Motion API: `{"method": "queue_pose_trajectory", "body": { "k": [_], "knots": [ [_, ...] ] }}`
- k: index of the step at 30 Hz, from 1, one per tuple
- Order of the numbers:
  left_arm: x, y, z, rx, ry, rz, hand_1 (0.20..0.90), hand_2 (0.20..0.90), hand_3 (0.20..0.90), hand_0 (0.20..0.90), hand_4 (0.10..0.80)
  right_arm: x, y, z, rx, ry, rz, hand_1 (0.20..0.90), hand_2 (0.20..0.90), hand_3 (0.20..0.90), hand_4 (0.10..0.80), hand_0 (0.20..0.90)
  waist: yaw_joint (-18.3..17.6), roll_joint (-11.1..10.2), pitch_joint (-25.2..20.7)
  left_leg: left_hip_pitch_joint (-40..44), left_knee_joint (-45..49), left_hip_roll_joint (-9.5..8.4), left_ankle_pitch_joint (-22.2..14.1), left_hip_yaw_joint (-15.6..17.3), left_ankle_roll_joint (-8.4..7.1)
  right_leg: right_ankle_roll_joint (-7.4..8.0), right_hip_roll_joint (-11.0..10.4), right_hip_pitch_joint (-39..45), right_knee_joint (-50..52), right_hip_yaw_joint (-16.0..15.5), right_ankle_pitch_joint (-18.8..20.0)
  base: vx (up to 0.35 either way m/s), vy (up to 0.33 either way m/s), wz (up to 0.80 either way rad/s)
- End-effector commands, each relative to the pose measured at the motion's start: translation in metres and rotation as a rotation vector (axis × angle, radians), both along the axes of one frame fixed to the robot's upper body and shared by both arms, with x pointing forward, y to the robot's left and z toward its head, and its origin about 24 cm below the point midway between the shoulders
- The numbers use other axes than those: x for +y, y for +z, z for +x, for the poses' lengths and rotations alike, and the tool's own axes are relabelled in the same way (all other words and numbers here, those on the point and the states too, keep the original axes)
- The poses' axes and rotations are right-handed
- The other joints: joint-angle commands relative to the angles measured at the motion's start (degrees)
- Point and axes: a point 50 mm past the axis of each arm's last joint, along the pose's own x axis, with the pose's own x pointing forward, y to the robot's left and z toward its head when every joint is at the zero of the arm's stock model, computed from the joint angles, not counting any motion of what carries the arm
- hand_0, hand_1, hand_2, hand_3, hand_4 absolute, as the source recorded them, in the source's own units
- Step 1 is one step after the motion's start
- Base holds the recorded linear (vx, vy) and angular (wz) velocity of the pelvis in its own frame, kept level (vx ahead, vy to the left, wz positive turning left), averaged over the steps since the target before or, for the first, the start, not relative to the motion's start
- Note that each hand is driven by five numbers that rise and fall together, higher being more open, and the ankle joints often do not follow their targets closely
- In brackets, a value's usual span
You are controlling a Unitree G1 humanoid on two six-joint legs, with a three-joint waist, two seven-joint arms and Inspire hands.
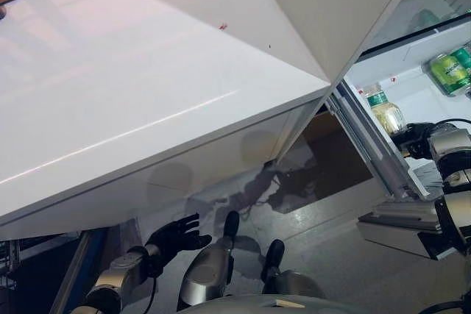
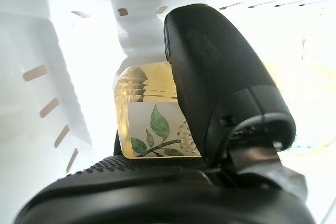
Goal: Put drinks into fridge and close the fridge
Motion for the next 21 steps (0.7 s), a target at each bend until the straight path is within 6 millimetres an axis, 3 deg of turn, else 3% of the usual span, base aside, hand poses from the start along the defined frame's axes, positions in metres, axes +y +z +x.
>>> {"method": "queue_pose_trajectory", "body": {
  "k": [1,2,3,4,10,15,21],
  "knots": [
    [0.006,-0.003,-0.012,0.013,-0.017,0.034,0.9,0.9,0.9,0.9,0.8,-0.031,0.067,-0.009,-0.105,-0.063,-0.187,0.3,0.3,0.2,0.1,0.3,0.7,0.7,-1.0,-4.7,10.1,-1.04,-9.5,4.6,0.89,0.86,-1.7,-9.5,10.7,0.5,-1.7,-0.081,0.002,-0.02],
    [0.007,-0.002,-0.01,0.011,-0.013,0.041,0.9,0.9,0.9,0.9,0.8,-0.032,0.068,-0.01,-0.093,-0.065,-0.203,0.3,0.3,0.2,0.1,0.3,0.6,0.7,-0.4,-5.3,10.5,-1.04,-9.5,4.7,1.01,0.97,-1.8,-10.2,11.0,0.6,-1.5,-0.062,0.0,-0.03],
    [0.007,-0.002,-0.01,0.011,-0.013,0.042,0.9,0.9,0.9,0.9,0.8,-0.032,0.068,-0.01,-0.09,-0.065,-0.203,0.514,0.514,0.45,0.35,0.514,0.6,0.7,-0.4,-5.4,10.5,-1.03,-9.5,4.8,1.03,0.99,-1.8,-10.3,11.0,0.7,-1.5,-0.07,-0.004,-0.05],
    [0.009,-0.002,-0.008,0.015,-0.01,0.054,0.9,0.9,0.9,0.9,0.8,-0.034,0.067,-0.011,-0.07,-0.068,-0.217,0.9,0.9,0.9,0.8,0.9,0.6,0.7,0.3,-6.0,10.8,-0.95,-9.4,5.0,1.11,1.15,-1.9,-11.0,11.2,0.9,-1.2,-0.054,-0.006,-0.07],
    [0.016,-0.005,-0.009,0.045,-0.006,0.107,0.9,0.9,0.9,0.9,0.8,-0.032,0.066,-0.01,-0.031,-0.03,-0.276,0.9,0.9,0.9,0.8,0.9,0.3,0.1,1.1,-5.9,10.2,-0.74,-9.2,5.5,1.25,1.47,-1.7,-11.3,11.2,1.3,-0.8,-0.032,-0.002,-0.07],
    [0.024,-0.008,-0.015,0.088,0.006,0.148,0.9,0.9,0.9,0.9,0.8,-0.021,0.065,-0.003,-0.072,0.053,-0.181,0.9,0.9,0.9,0.8,0.9,-0.2,-1.4,-0.4,-3.4,8.5,-0.55,-9.3,6.0,1.06,1.6,-1.4,-9.5,10.3,1.5,-1.1,0.014,0.011,-0.02],
    [0.025,-0.014,-0.026,0.136,0.038,0.16,0.9,0.9,0.9,0.9,0.8,-0.013,0.074,-0.006,-0.203,0.205,-0.03,0.9,0.9,0.9,0.8,0.9,-1.9,-4.0,-5.5,0.9,5.3,0.07,-9.3,6.8,0.35,1.7,-1.0,-6.2,9.1,1.4,-1.7,0.049,0.04,-0.07]
  ]
}}
